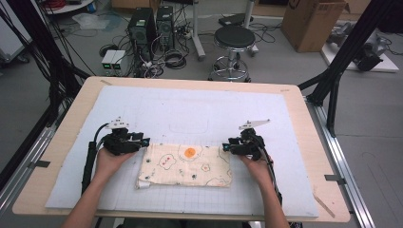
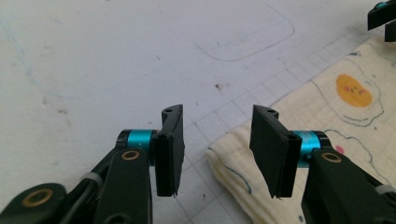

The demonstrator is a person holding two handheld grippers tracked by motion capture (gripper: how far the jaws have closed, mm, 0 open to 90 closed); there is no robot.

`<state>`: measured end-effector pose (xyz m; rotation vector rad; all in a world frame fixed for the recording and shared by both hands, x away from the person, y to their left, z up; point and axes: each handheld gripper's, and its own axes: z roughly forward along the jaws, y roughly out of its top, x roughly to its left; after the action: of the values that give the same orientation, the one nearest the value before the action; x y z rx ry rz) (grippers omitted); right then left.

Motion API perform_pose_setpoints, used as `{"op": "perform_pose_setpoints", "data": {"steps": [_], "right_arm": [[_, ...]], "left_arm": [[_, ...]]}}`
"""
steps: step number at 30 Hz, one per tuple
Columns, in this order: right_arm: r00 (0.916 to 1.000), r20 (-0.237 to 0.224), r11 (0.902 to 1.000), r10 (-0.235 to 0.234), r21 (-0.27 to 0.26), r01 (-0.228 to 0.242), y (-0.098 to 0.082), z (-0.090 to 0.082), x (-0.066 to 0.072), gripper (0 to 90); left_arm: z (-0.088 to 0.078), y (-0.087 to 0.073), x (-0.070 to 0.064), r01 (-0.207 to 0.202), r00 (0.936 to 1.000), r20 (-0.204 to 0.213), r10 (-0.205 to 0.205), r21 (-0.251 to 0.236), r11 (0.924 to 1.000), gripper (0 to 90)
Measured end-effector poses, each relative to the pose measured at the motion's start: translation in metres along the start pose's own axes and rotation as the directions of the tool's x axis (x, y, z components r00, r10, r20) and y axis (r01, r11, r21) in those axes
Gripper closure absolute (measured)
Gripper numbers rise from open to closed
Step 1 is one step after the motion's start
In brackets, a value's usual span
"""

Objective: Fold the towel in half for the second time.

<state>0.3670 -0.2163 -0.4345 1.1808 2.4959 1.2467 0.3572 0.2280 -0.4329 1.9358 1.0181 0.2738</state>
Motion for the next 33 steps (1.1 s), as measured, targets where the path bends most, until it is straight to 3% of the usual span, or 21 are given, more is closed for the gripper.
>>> {"op": "perform_pose_setpoints", "data": {"steps": [5,8,10,13,15,20,28,33], "right_arm": [[0.9999,-0.009,0.9995,-0.006,0.032,0.006,-0.001,0.006,0.002,58.9],[0.9999,-0.013,0.9990,-0.003,0.045,0.004,-0.002,0.007,0.002,61.3],[0.9999,-0.010,0.9989,-0.005,0.047,0.006,-0.002,0.007,0.001,63.4],[0.9999,-0.014,0.9988,-0.003,0.049,0.003,-0.002,0.007,0.001,66.9],[0.9997,-0.020,0.9983,-0.014,0.056,0.015,-0.002,0.007,0.002,70.6],[0.9985,-0.047,0.9971,-0.028,0.070,0.031,-0.002,0.009,0.005,83.2],[0.9978,-0.062,0.9976,-0.023,0.064,0.027,0.004,0.004,0.001,85.1],[0.9982,-0.047,0.9977,-0.038,0.054,0.041,0.016,0.002,0.000,85.3]], "left_arm": [[0.008,-0.002,0.002,0.015,0.9999,0.001,-0.015,0.042,0.9990,57.1],[0.013,-0.001,0.002,0.003,1.0000,0.003,-0.003,0.076,0.9971,59.1],[0.015,-0.001,0.001,0.008,0.9999,0.013,-0.009,0.072,0.9973,60.0],[0.017,-0.001,-0.001,-0.011,0.9999,0.012,0.010,0.083,0.9965,64.1],[0.017,-0.001,-0.001,-0.013,0.9993,0.035,0.010,0.092,0.9957,70.8],[0.017,-0.002,-0.003,-0.036,0.9988,0.036,0.033,0.101,0.9943,81.4],[0.013,0.003,0.000,-0.013,0.9996,0.024,0.011,0.057,0.9983,83.9],[0.011,0.008,0.002,0.015,0.9999,-0.002,-0.015,0.020,0.9997,84.2]]}}
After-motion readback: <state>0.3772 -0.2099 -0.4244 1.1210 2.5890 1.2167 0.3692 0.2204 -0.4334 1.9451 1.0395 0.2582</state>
